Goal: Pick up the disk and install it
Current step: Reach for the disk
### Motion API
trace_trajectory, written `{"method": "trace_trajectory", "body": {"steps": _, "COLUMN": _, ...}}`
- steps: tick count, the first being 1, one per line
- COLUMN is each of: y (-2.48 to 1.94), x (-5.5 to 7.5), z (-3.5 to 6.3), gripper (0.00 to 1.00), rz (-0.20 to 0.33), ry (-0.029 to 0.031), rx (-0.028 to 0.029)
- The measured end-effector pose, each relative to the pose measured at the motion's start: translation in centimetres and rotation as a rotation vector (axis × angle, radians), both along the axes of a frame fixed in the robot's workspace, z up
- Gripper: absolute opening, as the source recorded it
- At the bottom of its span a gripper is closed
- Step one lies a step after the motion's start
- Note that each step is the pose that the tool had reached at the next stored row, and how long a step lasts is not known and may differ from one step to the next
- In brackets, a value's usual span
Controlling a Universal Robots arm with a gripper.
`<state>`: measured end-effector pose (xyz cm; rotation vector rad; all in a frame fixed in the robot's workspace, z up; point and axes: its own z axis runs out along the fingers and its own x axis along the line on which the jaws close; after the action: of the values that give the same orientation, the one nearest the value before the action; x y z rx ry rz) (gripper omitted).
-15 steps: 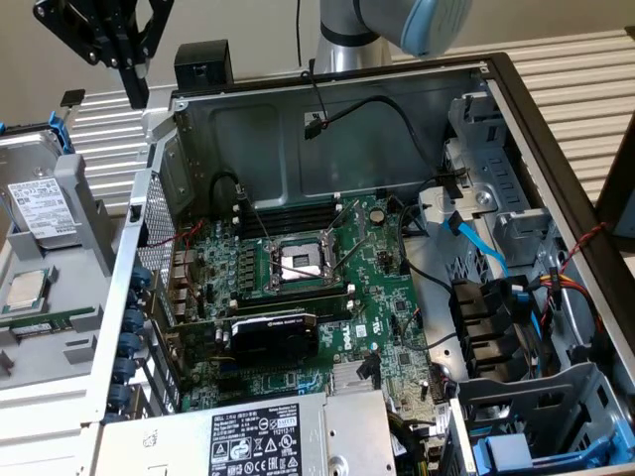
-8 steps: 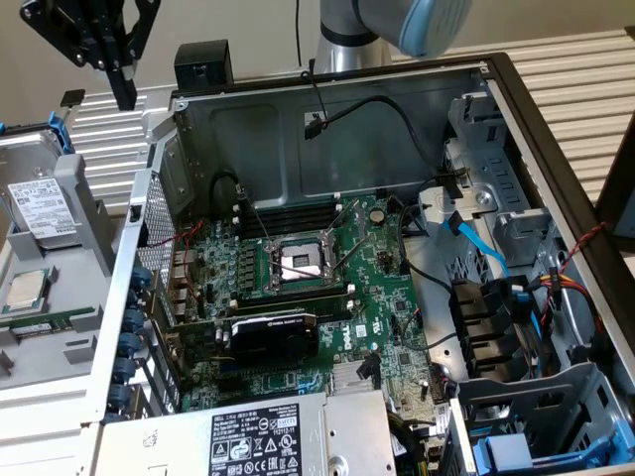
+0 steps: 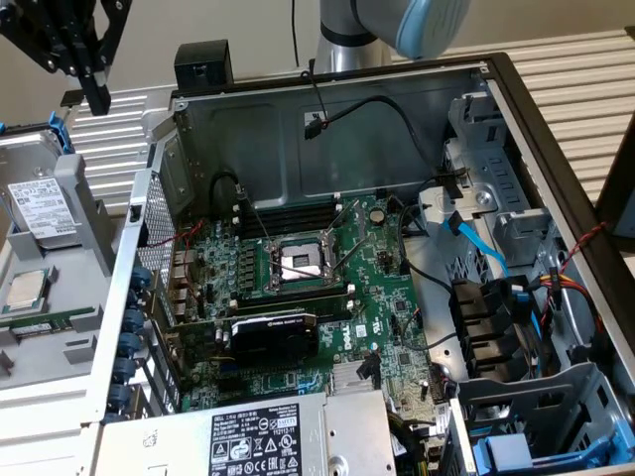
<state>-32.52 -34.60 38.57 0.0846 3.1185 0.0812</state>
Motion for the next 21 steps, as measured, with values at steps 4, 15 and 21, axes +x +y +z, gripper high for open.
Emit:
{"method": "trace_trajectory", "body": {"steps": 4, "y": 1.30, "x": -1.1, "z": -0.18, "gripper": 0.11, "rz": 0.000, "ry": 0.0001, "rx": -0.0001}}
{"method": "trace_trajectory", "body": {"steps": 15, "y": 3.38, "x": -5.4, "z": -0.60, "gripper": 0.11, "rz": 0.000, "ry": 0.0007, "rx": -0.0001}}
{"method": "trace_trajectory", "body": {"steps": 21, "y": 4.38, "x": -7.6, "z": -0.67, "gripper": 0.11, "rz": 0.000, "ry": 0.0012, "rx": -0.0001}}
